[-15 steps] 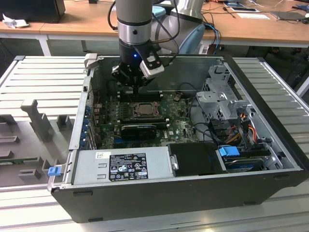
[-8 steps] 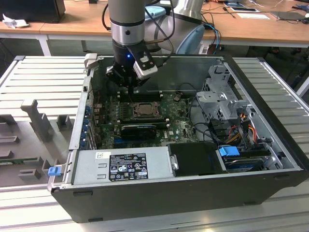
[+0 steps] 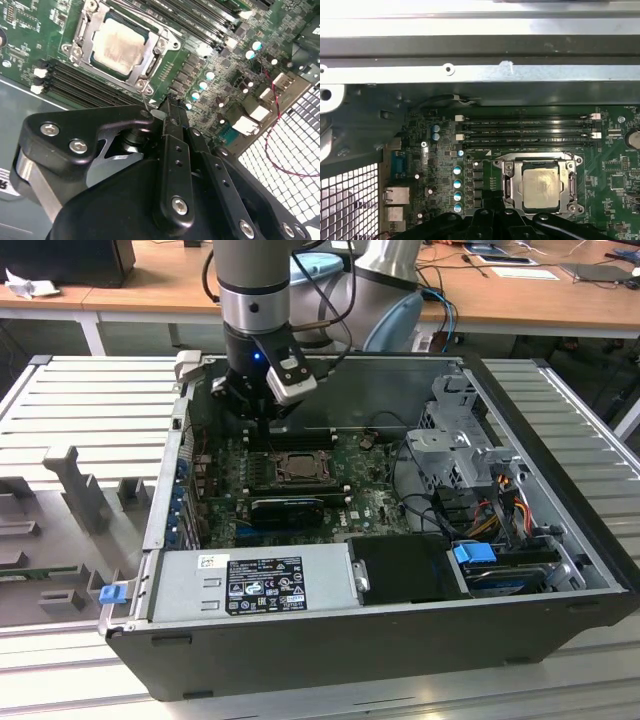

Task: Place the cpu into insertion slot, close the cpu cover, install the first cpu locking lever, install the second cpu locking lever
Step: 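Install the first cpu locking lever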

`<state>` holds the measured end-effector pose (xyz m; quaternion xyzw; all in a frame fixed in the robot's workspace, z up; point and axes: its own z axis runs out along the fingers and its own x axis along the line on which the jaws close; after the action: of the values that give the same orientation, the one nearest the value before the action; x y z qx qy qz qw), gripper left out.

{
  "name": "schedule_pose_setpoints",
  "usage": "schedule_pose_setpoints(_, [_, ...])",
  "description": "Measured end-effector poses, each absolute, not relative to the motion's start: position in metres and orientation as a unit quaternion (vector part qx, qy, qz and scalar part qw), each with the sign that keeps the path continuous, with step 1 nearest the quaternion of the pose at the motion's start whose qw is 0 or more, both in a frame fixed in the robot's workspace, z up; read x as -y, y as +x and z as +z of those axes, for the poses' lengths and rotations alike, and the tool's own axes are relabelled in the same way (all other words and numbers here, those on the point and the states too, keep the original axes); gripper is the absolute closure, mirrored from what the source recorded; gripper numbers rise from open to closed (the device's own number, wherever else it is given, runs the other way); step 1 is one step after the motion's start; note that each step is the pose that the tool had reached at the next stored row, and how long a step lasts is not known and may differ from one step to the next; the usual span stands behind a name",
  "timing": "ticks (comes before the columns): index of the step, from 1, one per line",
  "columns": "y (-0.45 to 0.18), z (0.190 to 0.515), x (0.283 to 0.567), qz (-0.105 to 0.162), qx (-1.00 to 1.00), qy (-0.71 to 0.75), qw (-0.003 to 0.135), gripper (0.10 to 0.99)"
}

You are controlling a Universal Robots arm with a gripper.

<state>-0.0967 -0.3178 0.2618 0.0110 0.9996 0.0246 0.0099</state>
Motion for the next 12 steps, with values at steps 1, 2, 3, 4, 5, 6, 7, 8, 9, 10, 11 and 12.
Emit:
schedule_pose_setpoints(1, [-0.098, 0.262, 0.318, 0.025, -1.000, 0.011, 0.010, 0.980])
schedule_pose_setpoints(2, [-0.100, 0.261, 0.317, 0.025, -1.000, 0.011, 0.010, 0.980])
schedule_pose_setpoints(3, [-0.101, 0.261, 0.317, 0.025, -1.000, 0.011, 0.010, 0.980])
schedule_pose_setpoints(4, [-0.102, 0.261, 0.317, 0.025, -1.000, 0.011, 0.010, 0.980])
schedule_pose_setpoints(5, [-0.105, 0.261, 0.317, 0.025, -1.000, 0.011, 0.010, 0.980])
schedule_pose_setpoints(6, [-0.106, 0.260, 0.316, 0.025, -1.000, 0.011, 0.010, 0.980])
schedule_pose_setpoints(7, [-0.108, 0.260, 0.316, 0.025, -1.000, 0.011, 0.010, 0.980])
schedule_pose_setpoints(8, [-0.109, 0.260, 0.315, 0.025, -1.000, 0.011, 0.010, 0.980])
schedule_pose_setpoints(9, [-0.110, 0.260, 0.314, 0.025, -1.000, 0.011, 0.010, 0.980])
schedule_pose_setpoints(10, [-0.111, 0.259, 0.313, 0.025, -1.000, 0.011, 0.010, 0.980])
schedule_pose_setpoints(11, [-0.113, 0.259, 0.311, 0.025, -1.000, 0.011, 0.010, 0.980])
schedule_pose_setpoints(12, [-0.113, 0.258, 0.309, 0.025, -1.000, 0.011, 0.010, 0.980])
